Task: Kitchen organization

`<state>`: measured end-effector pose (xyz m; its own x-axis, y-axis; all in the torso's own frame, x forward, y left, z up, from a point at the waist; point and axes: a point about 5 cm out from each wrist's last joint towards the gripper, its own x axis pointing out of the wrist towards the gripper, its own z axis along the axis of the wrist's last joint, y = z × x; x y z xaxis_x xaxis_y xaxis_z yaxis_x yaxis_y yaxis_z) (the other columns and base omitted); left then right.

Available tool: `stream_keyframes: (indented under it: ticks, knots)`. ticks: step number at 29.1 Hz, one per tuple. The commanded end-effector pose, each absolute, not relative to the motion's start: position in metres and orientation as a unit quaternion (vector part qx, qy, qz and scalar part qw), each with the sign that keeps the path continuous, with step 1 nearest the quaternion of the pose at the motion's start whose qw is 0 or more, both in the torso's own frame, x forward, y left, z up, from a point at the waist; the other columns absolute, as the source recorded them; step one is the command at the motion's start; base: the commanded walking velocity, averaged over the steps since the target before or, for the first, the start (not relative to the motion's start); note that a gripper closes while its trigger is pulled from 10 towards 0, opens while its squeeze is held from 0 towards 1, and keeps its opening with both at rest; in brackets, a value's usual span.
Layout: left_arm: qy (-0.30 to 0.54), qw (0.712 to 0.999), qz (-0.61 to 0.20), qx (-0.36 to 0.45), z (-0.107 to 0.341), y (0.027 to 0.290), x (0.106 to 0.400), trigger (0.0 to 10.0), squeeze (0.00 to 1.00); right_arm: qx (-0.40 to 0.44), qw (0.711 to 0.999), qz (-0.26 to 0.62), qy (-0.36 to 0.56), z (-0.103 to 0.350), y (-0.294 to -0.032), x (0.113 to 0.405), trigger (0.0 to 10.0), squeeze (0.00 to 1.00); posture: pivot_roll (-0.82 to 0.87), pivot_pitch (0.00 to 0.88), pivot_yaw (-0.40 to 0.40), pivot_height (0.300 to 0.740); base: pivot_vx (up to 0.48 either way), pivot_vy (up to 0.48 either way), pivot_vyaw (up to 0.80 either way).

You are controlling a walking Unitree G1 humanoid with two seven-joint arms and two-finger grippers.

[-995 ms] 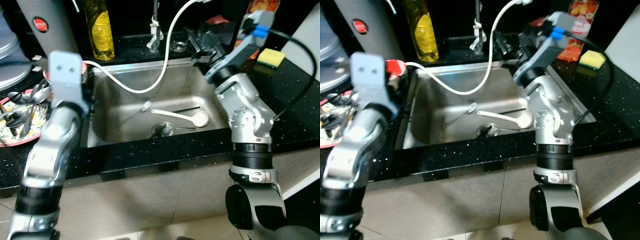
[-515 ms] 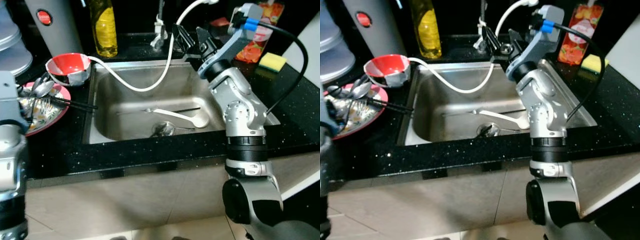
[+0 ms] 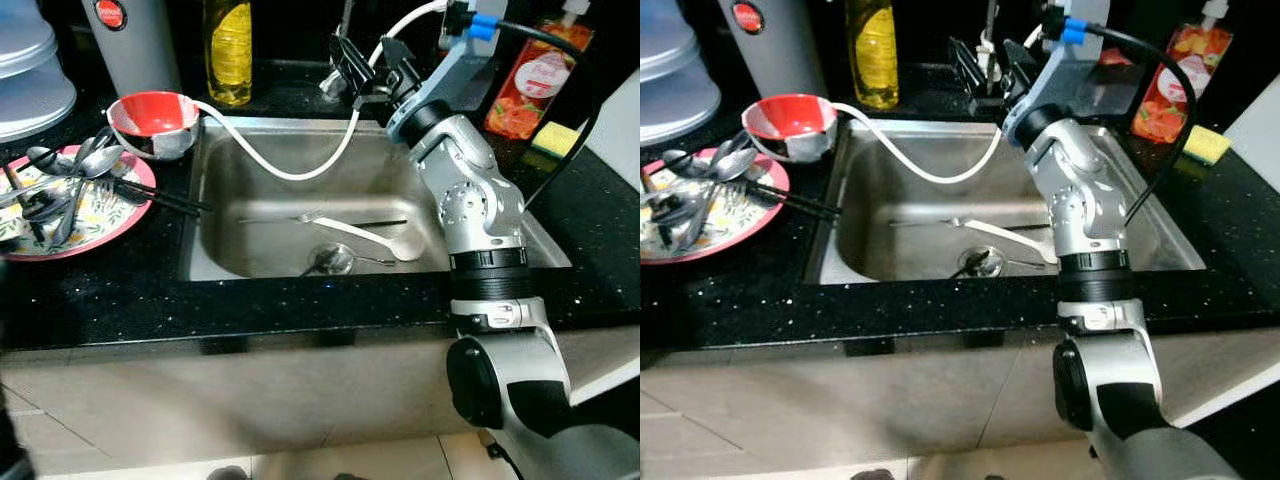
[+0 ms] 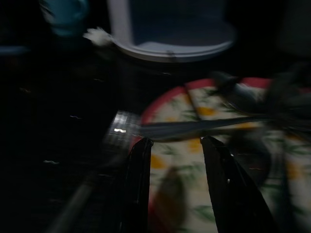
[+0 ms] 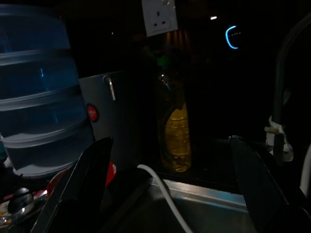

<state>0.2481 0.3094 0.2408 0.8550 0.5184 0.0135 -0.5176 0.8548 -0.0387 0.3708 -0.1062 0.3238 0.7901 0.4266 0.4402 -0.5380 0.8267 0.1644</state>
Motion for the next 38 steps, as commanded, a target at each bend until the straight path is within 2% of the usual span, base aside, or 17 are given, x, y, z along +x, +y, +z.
stream_keyframes:
  ticks: [1,3,5,8,12,14,15,17,18,20,21,24,27,30,31,36,38]
  knots:
    - [0.000,0.958,0.283,-0.041,0.235,0.313,0.249,10.0,0.00,0.140,0.940,0.240,-0.197,0.322,-0.115,0.374,10.0,0.00,0.26,0.045,-0.069,0.740,0.000,0.000,0.00]
    - [0.029,0.954,0.291,-0.059,0.225,0.317,0.256,10.0,0.00,0.139,0.944,0.229,-0.193,0.315,-0.118,0.372,10.0,0.00,0.22,0.013,-0.032,0.740,0.000,0.000,0.00]
    - [0.039,0.954,0.293,-0.058,0.223,0.319,0.258,10.0,0.00,0.139,0.944,0.226,-0.194,0.315,-0.119,0.371,10.0,0.00,0.22,0.013,-0.032,0.740,0.000,0.000,0.00]
    - [0.038,0.955,0.295,0.024,0.242,0.332,0.275,10.0,0.00,0.138,0.949,0.191,-0.211,0.324,-0.138,0.369,10.0,0.00,0.18,0.013,0.011,0.740,0.000,0.000,0.00]
    - [0.041,0.953,0.299,0.032,0.244,0.336,0.286,10.0,0.00,0.135,0.957,0.153,-0.208,0.316,-0.154,0.371,10.0,0.00,0.17,0.018,0.044,0.740,0.000,0.000,0.00]
    - [0.031,0.955,0.281,0.091,0.250,0.332,0.294,10.0,0.00,0.142,0.958,0.134,-0.210,0.310,-0.157,0.362,10.0,0.00,0.15,0.000,0.070,0.740,0.000,0.000,0.00]
    - [0.023,0.958,0.270,0.092,0.252,0.330,0.296,10.0,0.00,0.141,0.958,0.136,-0.211,0.310,-0.156,0.361,10.0,0.00,0.15,0.000,0.070,0.740,0.000,0.000,0.00]
    - [0.018,0.961,0.263,0.088,0.254,0.330,0.297,10.0,0.00,0.139,0.958,0.136,-0.212,0.309,-0.155,0.360,10.0,0.00,0.15,0.000,0.070,0.740,0.000,0.000,0.00]
    - [0.003,0.967,0.245,0.067,0.256,0.325,0.299,10.0,0.00,0.135,0.959,0.132,-0.211,0.308,-0.157,0.361,10.0,0.00,0.14,0.025,0.085,0.740,0.000,0.000,0.00]
    - [-0.033,0.979,0.200,0.015,0.259,0.311,0.304,10.0,0.00,0.128,0.963,0.117,-0.206,0.301,-0.162,0.362,10.0,0.00,0.13,0.015,0.089,0.740,0.000,0.000,0.00]
    - [-0.033,0.979,0.200,0.015,0.259,0.311,0.304,10.0,0.00,0.128,0.963,0.117,-0.206,0.301,-0.162,0.362,10.0,0.00,0.13,0.015,0.089,0.740,0.000,0.000,0.00]
    - [-0.099,0.986,0.133,0.029,0.280,0.286,0.308,10.0,0.00,0.140,0.962,0.105,-0.209,0.303,-0.168,0.355,10.0,0.00,0.12,0.000,0.096,0.740,0.000,0.000,0.00]
    - [-0.105,0.986,0.128,0.013,0.280,0.286,0.314,10.0,0.00,0.130,0.965,0.098,-0.205,0.301,-0.170,0.357,10.0,0.00,0.12,0.012,0.099,0.740,0.000,0.000,0.00]
    - [-0.124,0.988,0.090,-0.002,0.278,0.271,0.314,10.0,0.00,0.128,0.967,0.092,-0.199,0.294,-0.170,0.355,10.0,0.00,0.11,0.000,0.100,0.740,0.000,0.000,0.00]
    - [-0.112,0.990,0.083,0.027,0.275,0.265,0.314,10.0,0.00,0.133,0.965,0.096,-0.202,0.296,-0.169,0.352,10.0,0.00,0.11,0.000,0.092,0.740,0.000,0.000,0.00]
    - [-0.082,0.989,0.116,0.045,0.263,0.271,0.314,10.0,0.00,0.131,0.964,0.104,-0.206,0.301,-0.168,0.352,10.0,0.00,0.13,0.010,0.083,0.740,0.000,0.000,0.00]
    - [-0.088,0.986,0.125,0.060,0.259,0.270,0.303,10.0,0.00,0.133,0.966,0.109,-0.194,0.293,-0.164,0.357,10.0,0.00,0.19,0.000,0.044,0.740,0.000,0.000,0.00]
